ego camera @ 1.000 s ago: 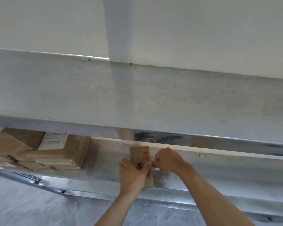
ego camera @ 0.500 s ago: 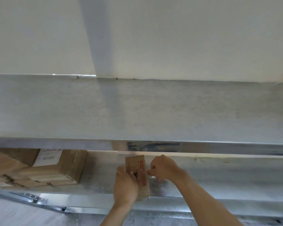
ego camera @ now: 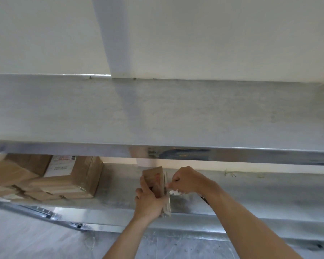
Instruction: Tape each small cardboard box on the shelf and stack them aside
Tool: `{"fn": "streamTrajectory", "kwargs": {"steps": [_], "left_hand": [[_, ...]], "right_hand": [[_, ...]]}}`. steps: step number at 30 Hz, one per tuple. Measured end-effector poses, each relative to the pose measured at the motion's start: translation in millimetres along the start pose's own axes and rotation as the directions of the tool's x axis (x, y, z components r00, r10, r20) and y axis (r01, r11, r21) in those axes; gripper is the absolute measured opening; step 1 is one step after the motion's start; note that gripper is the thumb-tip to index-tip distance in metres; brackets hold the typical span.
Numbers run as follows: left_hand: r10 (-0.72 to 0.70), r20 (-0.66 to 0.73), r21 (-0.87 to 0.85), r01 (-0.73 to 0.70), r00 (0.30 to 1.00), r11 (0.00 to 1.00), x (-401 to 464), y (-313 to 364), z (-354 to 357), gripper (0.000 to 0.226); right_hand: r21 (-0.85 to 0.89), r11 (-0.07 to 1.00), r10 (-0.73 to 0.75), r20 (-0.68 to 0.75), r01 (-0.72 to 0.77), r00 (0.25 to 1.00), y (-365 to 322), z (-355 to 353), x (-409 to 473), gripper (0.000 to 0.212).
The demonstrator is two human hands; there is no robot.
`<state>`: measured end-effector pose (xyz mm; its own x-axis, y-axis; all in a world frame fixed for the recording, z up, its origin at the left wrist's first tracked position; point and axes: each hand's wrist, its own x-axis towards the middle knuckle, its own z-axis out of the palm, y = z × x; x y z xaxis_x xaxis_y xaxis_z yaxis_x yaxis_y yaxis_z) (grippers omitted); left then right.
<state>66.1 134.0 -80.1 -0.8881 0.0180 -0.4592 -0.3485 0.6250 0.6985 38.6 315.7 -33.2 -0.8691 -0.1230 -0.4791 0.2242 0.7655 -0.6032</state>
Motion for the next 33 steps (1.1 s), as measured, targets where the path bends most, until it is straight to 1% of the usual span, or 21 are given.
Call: {"fn": "streamTrajectory", "kwargs": {"steps": [2, 5, 8, 11, 14, 16, 18, 19, 20, 21, 22, 23, 24, 25, 26, 28, 29, 30, 33], "left_hand": [[0.018, 0.006, -0.097, -0.017, 1.0, 0.995, 1, -7, -6, 0.118], [0.04, 0.03, -0.172, -0.035, 0.999, 0.984, 1, -15, -13, 0.117], [0.045, 0.078, -0.343, -0.016, 0.996, 0.939, 2, -21, -19, 0.11], [0.072, 0.12, -0.458, -0.009, 0.99, 0.889, 3, -27, -23, 0.105], [0.103, 0.17, -0.522, 0.001, 0.98, 0.853, 1, -28, -28, 0.089], [0.127, 0.242, -0.525, 0.02, 0.962, 0.851, 1, -28, -35, 0.085], [0.13, 0.318, -0.462, 0.033, 0.939, 0.886, 1, -31, -42, 0.081], [0.122, 0.333, -0.413, 0.028, 0.935, 0.91, 0, -32, -45, 0.076], [0.106, 0.33, -0.315, 0.004, 0.938, 0.949, 0, -31, -49, 0.072], [0.097, 0.307, -0.162, -0.048, 0.947, 0.986, 3, -31, -51, 0.069], [0.093, 0.264, 0.014, -0.101, 0.96, 0.995, 5, -31, -51, 0.069], [0.11, 0.201, 0.15, -0.142, 0.973, 0.978, 5, -28, -51, 0.068], [0.139, 0.153, 0.216, -0.171, 0.978, 0.961, 3, -22, -51, 0.067], [0.161, 0.118, 0.244, -0.185, 0.98, 0.952, 0, -17, -49, 0.069], [0.164, 0.098, 0.267, -0.185, 0.981, 0.946, -3, -12, -46, 0.079], [0.13, 0.065, 0.302, -0.143, 0.989, 0.942, -3, -6, -39, 0.11], [0.101, 0.047, 0.313, -0.111, 0.994, 0.943, -2, -3, -35, 0.121], [0.07, 0.033, 0.326, -0.077, 0.997, 0.942, 1, -1, -32, 0.125], [0.04, -0.025, 0.31, -0.03, 0.999, 0.95, 4, 3, -28, 0.112]], "right_hand": [[-0.043, 0.999, -0.001, 0.004, 0.001, 1.0, -2, 0, 1, 0.036], [-0.066, 0.998, 0.008, -0.001, -0.008, 1.0, -3, 0, 2, 0.043], [-0.11, 0.994, 0.018, -0.009, -0.019, 1.0, -2, -2, 3, 0.043], [-0.152, 0.988, 0.008, -0.014, -0.01, 1.0, -6, -2, 5, 0.043], [-0.158, 0.988, -0.002, 0.001, 0.002, 1.0, -14, 6, 10, 0.046], [-0.147, 0.989, -0.009, 0.007, 0.01, 1.0, -18, 15, 14, 0.047], [-0.136, 0.99, -0.022, 0.0, 0.022, 1.0, -21, 22, 18, 0.047], [-0.127, 0.992, -0.026, -0.002, 0.026, 1.0, -22, 24, 20, 0.046], [-0.115, 0.993, -0.026, -0.002, 0.026, 1.0, -22, 26, 22, 0.046], [-0.102, 0.994, -0.025, -0.001, 0.024, 1.0, -23, 26, 23, 0.045], [-0.094, 0.995, -0.023, 0.001, 0.023, 1.0, -23, 27, 23, 0.044], [-0.09, 0.996, -0.024, 0.003, 0.024, 1.0, -23, 28, 24, 0.043], [-0.087, 0.996, -0.03, 0.002, 0.03, 1.0, -24, 28, 24, 0.042], [-0.085, 0.996, -0.04, 0.0, 0.039, 0.999, -26, 29, 23, 0.041], [-0.088, 0.995, -0.052, -0.006, 0.051, 0.999, -28, 31, 23, 0.04], [-0.096, 0.993, -0.068, -0.02, 0.065, 0.998, -34, 33, 22, 0.04], [-0.093, 0.993, -0.072, -0.028, 0.069, 0.997, -36, 33, 21, 0.04], [-0.083, 0.994, -0.075, -0.033, 0.072, 0.997, -37, 34, 21, 0.04], [-0.046, 0.996, -0.073, -0.039, 0.072, 0.997, -40, 36, 18, 0.041]]}}
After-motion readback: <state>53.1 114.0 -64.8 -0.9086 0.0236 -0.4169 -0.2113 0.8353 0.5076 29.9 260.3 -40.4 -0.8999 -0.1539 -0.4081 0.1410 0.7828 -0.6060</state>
